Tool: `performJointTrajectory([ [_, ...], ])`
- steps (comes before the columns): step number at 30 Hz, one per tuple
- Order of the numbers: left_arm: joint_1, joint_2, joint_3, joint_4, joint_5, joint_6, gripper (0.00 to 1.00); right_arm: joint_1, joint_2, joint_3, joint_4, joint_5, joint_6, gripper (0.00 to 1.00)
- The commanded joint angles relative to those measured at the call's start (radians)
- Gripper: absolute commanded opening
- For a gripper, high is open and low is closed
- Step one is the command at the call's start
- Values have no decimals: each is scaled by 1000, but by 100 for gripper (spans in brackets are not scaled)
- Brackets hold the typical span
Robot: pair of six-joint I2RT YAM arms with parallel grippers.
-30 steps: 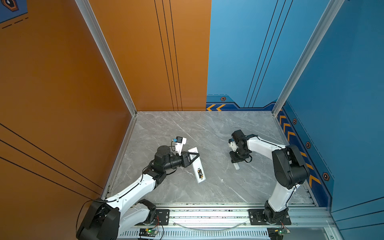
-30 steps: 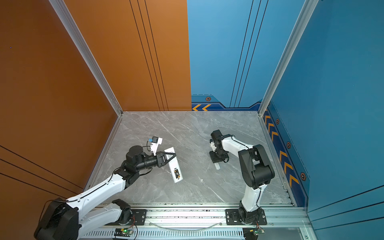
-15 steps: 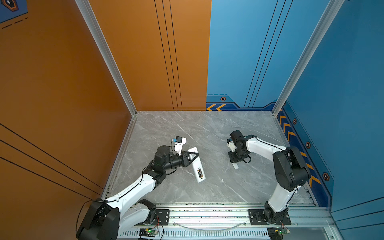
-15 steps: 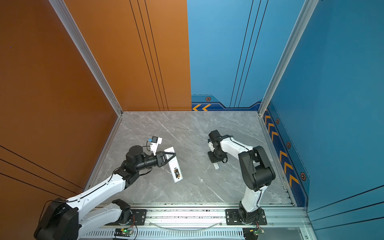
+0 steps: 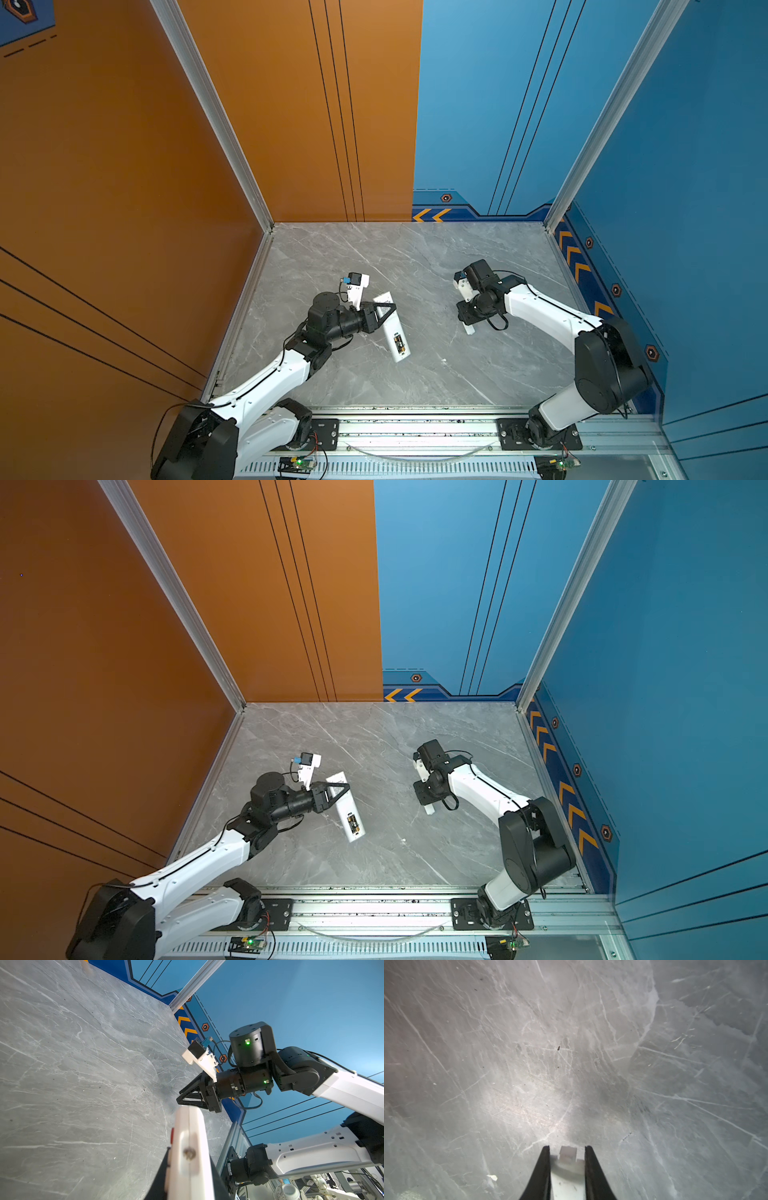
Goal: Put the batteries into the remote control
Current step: 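Carry the cover with the right gripper to the remote's compartment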
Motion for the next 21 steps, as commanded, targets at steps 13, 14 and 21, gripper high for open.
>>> performJointTrajectory([
  [13, 0, -21, -12, 8, -48, -25, 0, 148, -255, -77, 157, -16, 133, 10],
  [14, 0, -22, -12, 9, -49, -27, 0, 166, -269, -77, 165, -9, 136, 10],
  [21, 9, -25, -12, 10, -54, -40, 0, 253, -326, -72, 201, 20, 154, 9],
])
